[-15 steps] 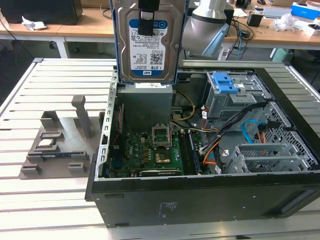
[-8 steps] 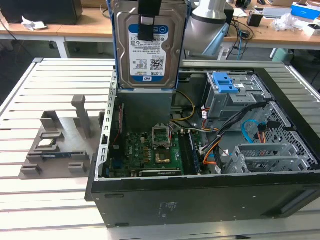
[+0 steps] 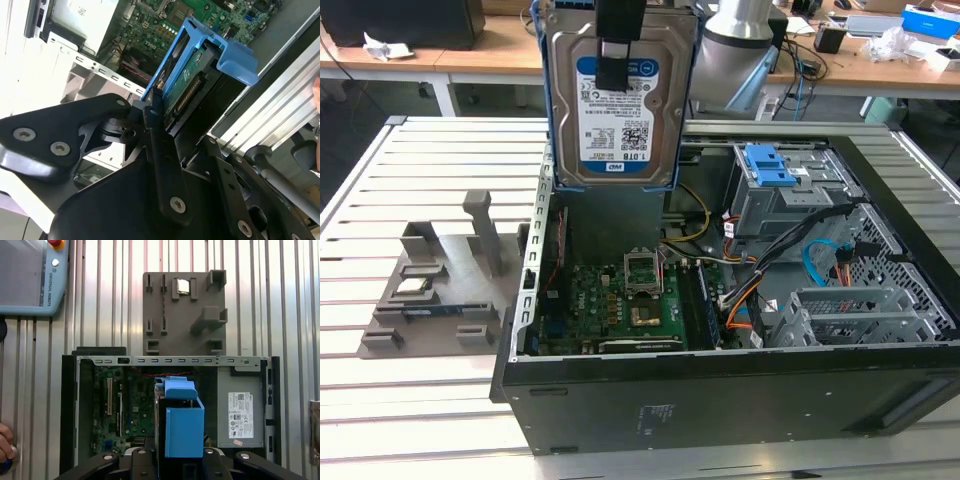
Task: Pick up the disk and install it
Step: 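Pick up the disk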
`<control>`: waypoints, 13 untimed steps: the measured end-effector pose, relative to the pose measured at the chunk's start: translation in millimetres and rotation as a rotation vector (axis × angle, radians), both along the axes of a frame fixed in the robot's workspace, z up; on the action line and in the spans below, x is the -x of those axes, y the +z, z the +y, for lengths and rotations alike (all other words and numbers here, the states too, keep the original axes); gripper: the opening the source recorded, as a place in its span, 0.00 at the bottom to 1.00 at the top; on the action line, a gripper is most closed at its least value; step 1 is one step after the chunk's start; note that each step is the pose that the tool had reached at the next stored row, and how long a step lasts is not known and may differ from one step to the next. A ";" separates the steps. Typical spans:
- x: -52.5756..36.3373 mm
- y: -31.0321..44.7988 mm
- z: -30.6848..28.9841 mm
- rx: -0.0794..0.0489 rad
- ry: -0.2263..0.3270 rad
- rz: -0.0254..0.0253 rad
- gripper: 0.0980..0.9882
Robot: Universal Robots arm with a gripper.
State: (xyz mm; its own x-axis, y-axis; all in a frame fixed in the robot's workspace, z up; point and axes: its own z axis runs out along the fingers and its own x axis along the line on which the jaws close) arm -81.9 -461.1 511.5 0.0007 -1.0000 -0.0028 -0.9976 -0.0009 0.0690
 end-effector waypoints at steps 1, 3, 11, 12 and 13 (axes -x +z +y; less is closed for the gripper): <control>0.0 -0.1 -2.0 0.000 0.000 0.0000 0.29; 0.0 -0.2 -4.5 0.000 0.000 0.0000 0.29; 0.0 -1.1 -22.7 0.002 0.000 0.0000 0.29; 0.0 -1.1 -25.1 0.002 0.000 0.0000 0.29; 0.0 -1.2 -27.3 0.002 0.000 0.0000 0.29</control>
